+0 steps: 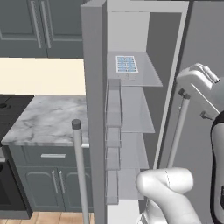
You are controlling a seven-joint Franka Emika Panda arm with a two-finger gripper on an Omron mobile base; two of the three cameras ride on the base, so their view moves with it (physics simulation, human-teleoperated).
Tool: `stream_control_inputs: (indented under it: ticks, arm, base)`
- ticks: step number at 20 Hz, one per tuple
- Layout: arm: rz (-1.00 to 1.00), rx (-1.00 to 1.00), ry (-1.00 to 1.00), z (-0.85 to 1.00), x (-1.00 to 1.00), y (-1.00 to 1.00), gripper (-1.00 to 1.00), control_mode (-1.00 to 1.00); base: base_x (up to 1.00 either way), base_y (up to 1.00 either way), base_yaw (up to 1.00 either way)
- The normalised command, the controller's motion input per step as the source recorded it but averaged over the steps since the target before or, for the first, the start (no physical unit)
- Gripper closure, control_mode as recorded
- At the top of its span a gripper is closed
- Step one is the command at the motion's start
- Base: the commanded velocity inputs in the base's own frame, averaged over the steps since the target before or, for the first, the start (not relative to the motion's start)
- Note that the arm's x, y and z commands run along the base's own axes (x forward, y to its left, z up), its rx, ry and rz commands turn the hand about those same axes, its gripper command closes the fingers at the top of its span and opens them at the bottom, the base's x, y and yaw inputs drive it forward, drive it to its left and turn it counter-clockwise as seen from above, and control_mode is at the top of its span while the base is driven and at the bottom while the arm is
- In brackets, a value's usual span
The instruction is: Open the freezer door, pick up the ice cube tray from the freezer, and place it on the dining counter.
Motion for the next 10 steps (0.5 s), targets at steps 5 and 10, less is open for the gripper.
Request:
stream_control_inputs:
  ticks: [5, 10]
  arm:
    - [-0.21, 0.22, -0.15, 0.0, 0.14, 0.28, -1.0, -1.0]
    - [-0.21, 0.23, -0.11, 0.01, 0.29, 0.16, -1.0, -1.0]
  base:
    - [0.0, 0.0, 0.0]
    - [0.0, 0.0, 0.0]
